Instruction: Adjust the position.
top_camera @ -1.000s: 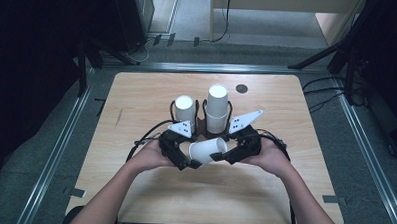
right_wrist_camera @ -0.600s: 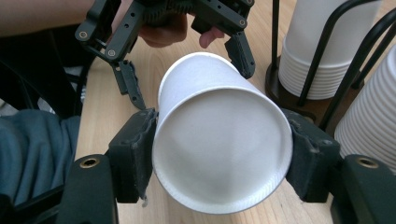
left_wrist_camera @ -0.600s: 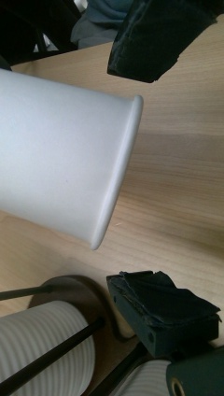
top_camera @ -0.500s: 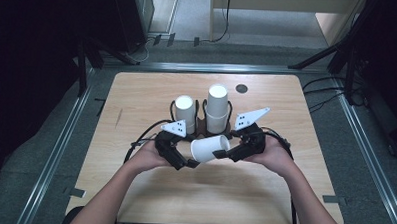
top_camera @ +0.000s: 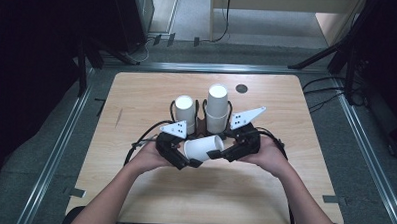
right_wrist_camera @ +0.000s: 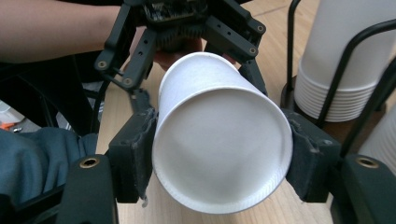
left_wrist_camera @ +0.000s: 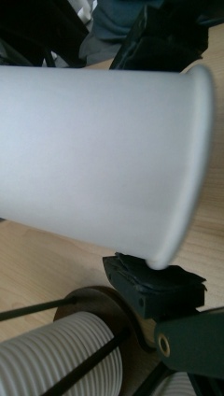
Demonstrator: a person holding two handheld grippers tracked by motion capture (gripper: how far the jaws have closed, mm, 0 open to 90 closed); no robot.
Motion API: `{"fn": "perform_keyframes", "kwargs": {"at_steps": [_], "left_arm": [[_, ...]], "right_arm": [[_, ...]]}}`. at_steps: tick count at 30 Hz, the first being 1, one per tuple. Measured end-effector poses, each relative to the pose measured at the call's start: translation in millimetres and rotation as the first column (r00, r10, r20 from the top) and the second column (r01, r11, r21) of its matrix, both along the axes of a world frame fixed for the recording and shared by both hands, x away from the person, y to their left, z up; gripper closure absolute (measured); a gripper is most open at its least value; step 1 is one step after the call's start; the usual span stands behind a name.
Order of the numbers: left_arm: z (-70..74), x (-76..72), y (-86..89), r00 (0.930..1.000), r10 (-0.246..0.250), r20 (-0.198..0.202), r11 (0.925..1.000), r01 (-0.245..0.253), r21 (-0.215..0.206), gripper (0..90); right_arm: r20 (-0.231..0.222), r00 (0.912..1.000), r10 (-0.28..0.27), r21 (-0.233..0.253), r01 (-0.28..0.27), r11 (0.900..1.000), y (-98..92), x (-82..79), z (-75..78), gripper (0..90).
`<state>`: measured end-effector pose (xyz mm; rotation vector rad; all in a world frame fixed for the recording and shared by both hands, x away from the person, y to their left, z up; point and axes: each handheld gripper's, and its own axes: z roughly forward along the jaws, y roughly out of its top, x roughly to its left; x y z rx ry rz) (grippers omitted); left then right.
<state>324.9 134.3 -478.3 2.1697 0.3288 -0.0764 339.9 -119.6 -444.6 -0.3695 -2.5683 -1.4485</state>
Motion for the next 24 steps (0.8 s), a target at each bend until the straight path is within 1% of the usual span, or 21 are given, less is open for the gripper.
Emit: {"fn": "perform_keyframes", "kwargs": {"at_steps": [2,3,4,5,6,7,8,10,11,12,14,15,16,18,19,20,22,23,24], "left_arm": [[1.0,-2.4,0.6,0.9993,-0.011,0.036,0.9998,0.011,0.014,20.6],[1.2,-2.6,1.4,0.9991,-0.016,0.039,0.9997,0.015,0.018,23.6],[1.4,-2.3,2.0,0.9994,-0.019,0.029,0.9997,0.018,0.017,24.8],[2.1,-2.2,2.4,0.9994,-0.021,0.029,0.9996,0.021,0.020,26.0],[2.1,-2.2,2.4,0.9994,-0.021,0.029,0.9996,0.021,0.020,27.4],[2.4,-1.8,2.3,0.9995,-0.024,0.019,0.9995,0.024,0.019,27.4],[2.9,-1.8,2.3,0.9996,-0.025,0.016,0.9995,0.025,0.021,29.3],[5.0,-1.1,1.6,0.9995,-0.030,0.000,0.9989,0.030,0.035,29.4],[7.5,-0.5,2.5,0.9997,-0.025,-0.009,0.9986,0.025,0.047,29.4],[7.5,-0.5,2.5,0.9997,-0.025,-0.009,0.9986,0.025,0.047,29.4],[9.6,0.9,4.8,0.9998,-0.012,-0.015,0.9980,0.013,0.062,29.4],[9.9,1.8,5.8,0.9997,-0.005,-0.025,0.9977,0.007,0.068,29.3],[10.7,2.4,6.8,0.9996,0.005,-0.026,0.9969,-0.003,0.079,29.3],[13.0,3.4,8.3,0.9995,0.015,-0.026,0.9951,-0.013,0.098,29.2],[14.1,3.9,9.4,0.9994,0.017,-0.030,0.9950,-0.014,0.099,29.1],[17.2,5.0,11.6,0.9995,0.020,-0.023,0.9929,-0.018,0.117,28.9],[17.9,5.9,12.4,0.9996,0.021,-0.018,0.9920,-0.018,0.125,28.7],[19.0,7.3,14.2,0.9998,0.017,-0.013,0.9895,-0.015,0.144,28.7],[19.5,8.0,15.4,0.9998,0.017,-0.009,0.9887,-0.016,0.149,28.7]], "right_arm": [[-0.005,1.0000,0.005,0.002,-0.005,1.000,1.4,-0.1,-0.5,34.3],[0.001,1.0000,0.008,-0.002,-0.008,1.000,2.2,-0.6,-1.0,34.8],[-0.006,0.9999,0.010,0.000,-0.010,1.000,2.1,-0.2,-1.1,35.0],[-0.010,0.9999,0.009,0.001,-0.009,1.000,2.1,-0.1,-1.2,35.2],[-0.010,0.9999,0.009,0.001,-0.009,1.000,2.1,-0.1,-1.2,35.2],[-0.009,0.9999,0.008,0.000,-0.008,1.000,2.0,0.0,-1.1,35.3],[-0.008,0.9999,0.009,0.002,-0.009,1.000,1.6,0.0,-0.7,35.2],[-0.008,0.9999,0.012,0.003,-0.012,1.000,1.4,0.2,-0.7,35.0],[0.013,0.9999,0.009,-0.012,-0.009,1.000,1.0,-0.5,-1.0,30.4],[0.013,0.9999,0.009,-0.012,-0.009,1.000,1.0,-0.5,-1.0,30.4],[0.038,0.9992,-0.009,-0.037,0.010,0.999,0.9,-1.4,-2.0,22.0],[0.048,0.9987,-0.018,-0.050,0.020,0.999,0.4,-1.8,-2.4,21.6],[0.061,0.9979,-0.021,-0.060,0.025,0.998,-0.1,-1.7,-3.5,21.6],[0.053,0.9983,-0.022,-0.074,0.026,0.997,-1.5,-1.5,-5.1,20.5],[0.056,0.9981,-0.025,-0.087,0.030,0.996,-1.8,-1.4,-6.9,20.5],[0.059,0.9979,-0.029,-0.100,0.034,0.994,-1.8,-1.6,-7.6,20.5],[0.060,0.9979,-0.023,-0.114,0.030,0.993,-1.6,-1.6,-8.9,20.4],[0.063,0.9977,-0.025,-0.119,0.032,0.992,-1.4,-1.8,-9.7,20.4],[0.061,0.9978,-0.024,-0.119,0.031,0.992,-1.4,-1.8,-10.0,20.5]]}}
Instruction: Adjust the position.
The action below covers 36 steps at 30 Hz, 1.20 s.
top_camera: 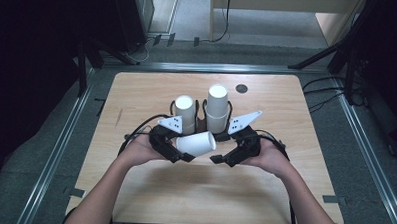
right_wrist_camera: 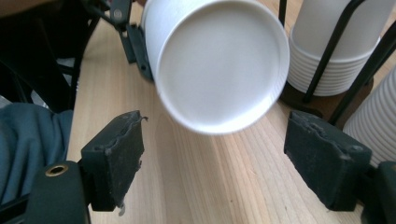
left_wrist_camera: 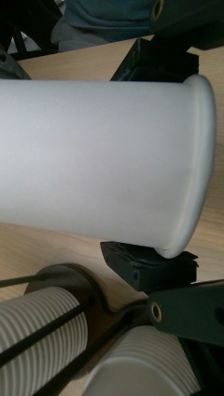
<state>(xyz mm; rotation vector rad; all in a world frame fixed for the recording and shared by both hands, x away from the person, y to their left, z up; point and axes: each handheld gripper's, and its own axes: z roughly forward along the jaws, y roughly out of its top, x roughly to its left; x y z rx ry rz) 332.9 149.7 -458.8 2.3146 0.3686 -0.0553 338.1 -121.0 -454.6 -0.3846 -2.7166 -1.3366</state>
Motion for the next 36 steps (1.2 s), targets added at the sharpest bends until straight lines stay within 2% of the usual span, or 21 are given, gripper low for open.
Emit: {"fn": "perform_keyframes", "kwargs": {"at_steps": [3,9,13,22,25,30,33,36], "left_arm": [[-0.2,3.6,3.5,0.9998,0.008,-0.018,0.9991,-0.007,0.041,28.8],[0.5,5.1,3.9,0.9998,0.008,-0.018,0.9970,-0.007,0.077,28.7],[0.8,6.9,0.9,0.9997,-0.005,-0.022,0.9932,0.008,0.116,28.7],[-8.6,9.5,-11.0,0.9990,-0.027,-0.036,0.9746,0.034,0.221,28.7],[-10.8,10.2,-13.5,0.9983,-0.031,-0.049,0.9724,0.041,0.230,28.7],[-14.3,10.5,-19.7,0.9973,-0.047,-0.056,0.9634,0.060,0.261,28.7],[-15.1,10.7,-22.4,0.9947,-0.051,-0.089,0.9612,0.073,0.266,28.6],[-15.1,8.3,-25.4,0.9935,-0.053,-0.101,0.9586,0.079,0.274,28.6]], "right_arm": [[0.002,1.0000,-0.005,-0.016,0.005,1.000,0.7,-0.1,-1.8,20.5],[0.012,0.9999,-0.006,-0.048,0.007,0.999,1.6,0.2,-6.2,20.5],[0.016,0.9999,0.000,-0.066,0.001,0.998,2.7,-0.2,-8.4,20.5],[0.032,0.9995,0.005,-0.090,-0.002,0.996,5.2,1.2,-13.4,20.5],[0.032,0.9995,0.006,-0.093,-0.003,0.996,5.6,1.6,-14.5,20.5],[0.033,0.9994,0.009,-0.099,-0.006,0.995,7.9,1.4,-16.2,20.4],[0.037,0.9992,0.015,-0.109,-0.011,0.994,10.3,0.8,-18.2,20.5],[0.037,0.9991,0.021,-0.114,-0.017,0.993,12.7,0.4,-19.6,20.5]]}}
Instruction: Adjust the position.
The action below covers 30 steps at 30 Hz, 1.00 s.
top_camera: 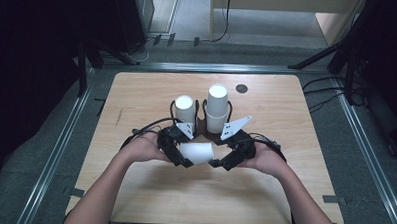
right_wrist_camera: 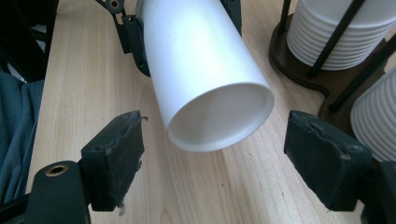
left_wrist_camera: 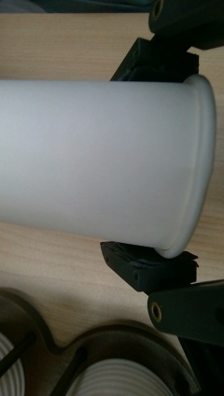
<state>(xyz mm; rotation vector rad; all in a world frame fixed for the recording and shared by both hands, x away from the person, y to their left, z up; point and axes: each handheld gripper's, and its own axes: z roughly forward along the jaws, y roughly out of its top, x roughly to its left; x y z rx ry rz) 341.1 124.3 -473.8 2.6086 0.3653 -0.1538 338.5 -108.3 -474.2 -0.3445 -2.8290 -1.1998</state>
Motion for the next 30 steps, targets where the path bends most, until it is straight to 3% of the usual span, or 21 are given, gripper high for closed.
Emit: {"fn": "perform_keyframes", "kwargs": {"at_steps": [7,14,21,30], "left_arm": [[-1.9,-5.6,-9.1,0.9986,-0.052,0.006,0.9976,0.052,0.046,28.7],[-1.5,-7.7,-13.4,0.9974,-0.071,-0.004,0.9964,0.072,0.045,28.4],[-2.1,-8.3,-14.6,0.9968,-0.078,-0.017,0.9959,0.079,0.044,27.8],[-1.9,-8.2,-14.9,0.9958,-0.090,-0.015,0.9953,0.091,0.035,23.5]], "right_arm": [[0.008,0.9996,0.028,-0.015,-0.027,1.000,7.7,-2.3,-4.1,20.5],[0.012,0.9975,0.070,-0.030,-0.069,0.997,16.0,-5.5,-7.6,21.8],[0.024,0.9932,0.114,-0.082,-0.112,0.990,25.0,-10.7,-12.5,26.3],[0.028,0.9886,0.148,-0.085,-0.145,0.986,27.7,-12.6,-13.1,33.6]]}}
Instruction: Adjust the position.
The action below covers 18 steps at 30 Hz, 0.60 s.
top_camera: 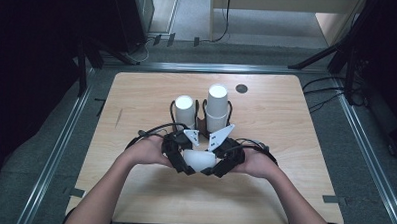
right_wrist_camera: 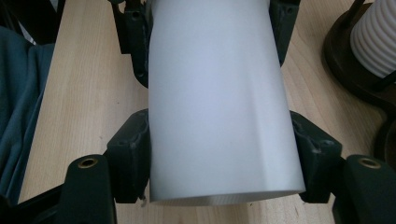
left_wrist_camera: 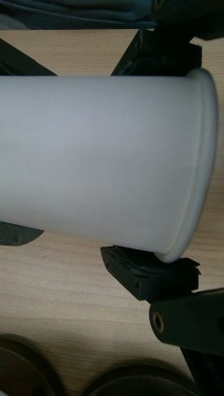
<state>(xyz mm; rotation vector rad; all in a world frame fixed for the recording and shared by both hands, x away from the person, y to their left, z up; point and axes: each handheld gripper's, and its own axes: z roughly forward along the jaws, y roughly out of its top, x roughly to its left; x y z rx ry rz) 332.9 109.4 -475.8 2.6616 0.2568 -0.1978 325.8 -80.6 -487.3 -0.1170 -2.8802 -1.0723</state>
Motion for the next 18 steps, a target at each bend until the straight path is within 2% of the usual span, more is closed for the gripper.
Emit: {"fn": "perform_keyframes", "kwargs": {"at_steps": [2,3,5,6,9,13,15,16,18], "left_arm": [[1.5,0.9,1.6,1.0000,0.004,-0.004,0.9996,-0.004,-0.027,21.7],[2.4,1.2,2.6,1.0000,0.006,0.004,0.9991,-0.006,-0.042,20.5],[3.7,1.5,3.6,0.9989,0.030,0.036,0.9982,-0.029,-0.053,11.2],[4.2,2.2,4.5,0.9981,0.045,0.042,0.9973,-0.043,-0.059,10.4],[5.4,3.3,8.9,0.9961,0.075,0.048,0.9933,-0.070,-0.092,9.3],[6.9,2.6,12.8,0.9951,0.086,0.049,0.9884,-0.079,-0.130,9.2],[7.7,2.6,15.8,0.9938,0.090,0.066,0.9862,-0.080,-0.145,9.2],[7.3,1.7,17.2,0.9910,0.103,0.086,0.9838,-0.088,-0.156,9.2],[6.9,1.6,18.9,0.9897,0.111,0.090,0.9823,-0.096,-0.161,9.2]], "right_arm": [[-0.010,0.9999,-0.001,0.011,0.001,1.000,-1.5,0.8,0.9,33.6],[-0.006,1.0000,-0.003,0.016,0.003,1.000,-2.5,1.2,1.9,33.6],[-0.005,1.0000,-0.008,0.030,0.008,1.000,-4.4,2.1,4.5,33.6],[-0.001,1.0000,-0.009,0.033,0.009,0.999,-5.4,2.4,5.6,33.6],[0.008,0.9998,-0.020,0.044,0.020,0.999,-9.2,3.8,7.9,33.6],[0.014,0.9992,-0.037,0.051,0.036,0.998,-12.9,4.8,10.0,33.5],[0.015,0.9991,-0.040,0.061,0.039,0.997,-15.2,5.7,11.6,33.5],[0.016,0.9988,-0.046,0.063,0.045,0.997,-16.0,5.9,12.2,33.5],[0.015,0.9986,-0.051,0.069,0.050,0.996,-17.9,6.7,13.7,33.4]]}}
